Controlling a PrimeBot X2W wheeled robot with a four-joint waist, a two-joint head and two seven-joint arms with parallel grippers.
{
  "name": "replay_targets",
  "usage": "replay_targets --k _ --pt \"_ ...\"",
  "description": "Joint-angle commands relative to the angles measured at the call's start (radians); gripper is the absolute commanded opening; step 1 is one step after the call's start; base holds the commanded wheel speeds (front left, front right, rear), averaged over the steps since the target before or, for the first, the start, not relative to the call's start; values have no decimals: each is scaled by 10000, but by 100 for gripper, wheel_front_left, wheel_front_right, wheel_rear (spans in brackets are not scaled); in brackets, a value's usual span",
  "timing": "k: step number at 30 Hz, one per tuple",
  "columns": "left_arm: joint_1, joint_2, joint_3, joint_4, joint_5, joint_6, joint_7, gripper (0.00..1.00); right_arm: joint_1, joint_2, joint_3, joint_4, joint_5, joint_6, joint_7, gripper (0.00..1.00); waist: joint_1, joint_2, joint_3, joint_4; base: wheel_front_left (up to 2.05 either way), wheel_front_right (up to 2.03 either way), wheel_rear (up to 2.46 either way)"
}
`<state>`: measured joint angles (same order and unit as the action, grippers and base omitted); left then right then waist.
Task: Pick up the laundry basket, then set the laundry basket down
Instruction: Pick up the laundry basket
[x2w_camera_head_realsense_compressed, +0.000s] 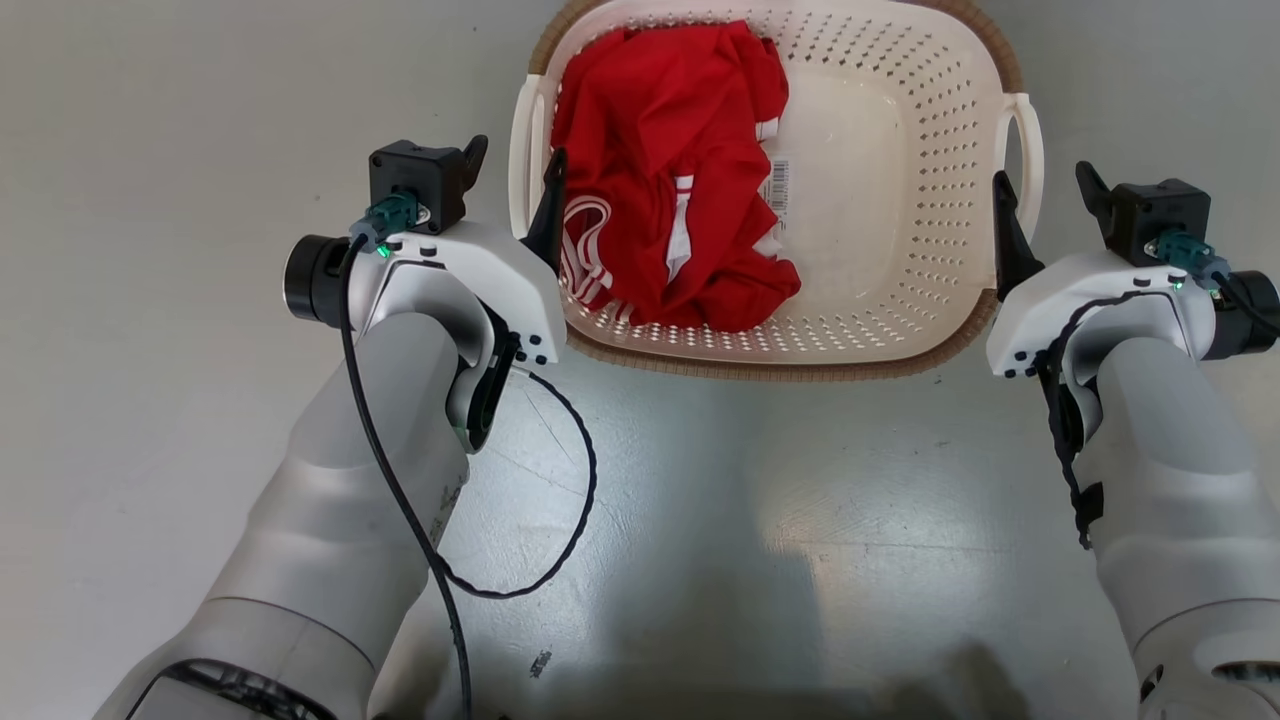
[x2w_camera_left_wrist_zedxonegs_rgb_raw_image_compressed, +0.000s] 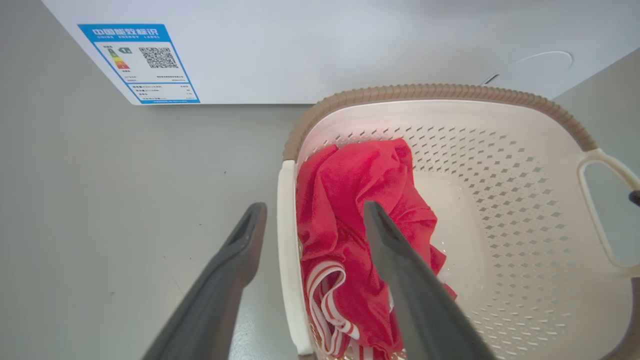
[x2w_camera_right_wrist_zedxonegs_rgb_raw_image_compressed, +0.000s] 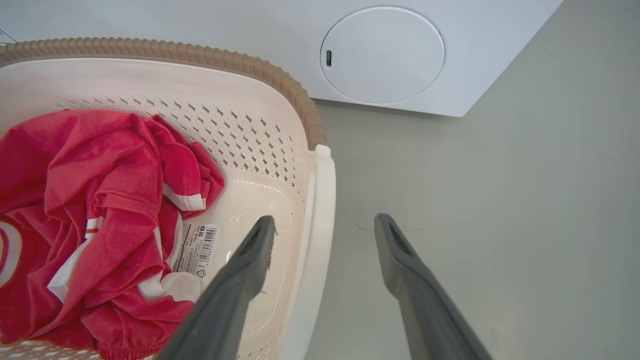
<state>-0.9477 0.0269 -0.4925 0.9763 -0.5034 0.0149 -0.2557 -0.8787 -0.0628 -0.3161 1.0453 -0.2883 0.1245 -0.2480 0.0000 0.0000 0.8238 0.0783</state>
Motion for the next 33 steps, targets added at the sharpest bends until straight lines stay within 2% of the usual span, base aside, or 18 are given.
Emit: replay_targets --k 1,12,23,33 --pt "-104 233 61 -48 -129 103 -61 100 41 126 166 -45 12 62 -136 100 0 0 106 -38 0 0 0" --pt "-672 233 -329 401 -359 458 -61 100 -299 126 326 24 71 62 -137 100 0 0 721 -29 0 0 0" --pt "-1232 233 -822 1230 -741 514 -61 100 -717 126 440 449 104 62 -137 100 0 0 1140 -19 0 0 0" --pt "-1886 233 -1556 2025 -1118 570 275 100 -1323 126 473 1339 182 62 -37 100 0 0 1295 -89 0 0 0"
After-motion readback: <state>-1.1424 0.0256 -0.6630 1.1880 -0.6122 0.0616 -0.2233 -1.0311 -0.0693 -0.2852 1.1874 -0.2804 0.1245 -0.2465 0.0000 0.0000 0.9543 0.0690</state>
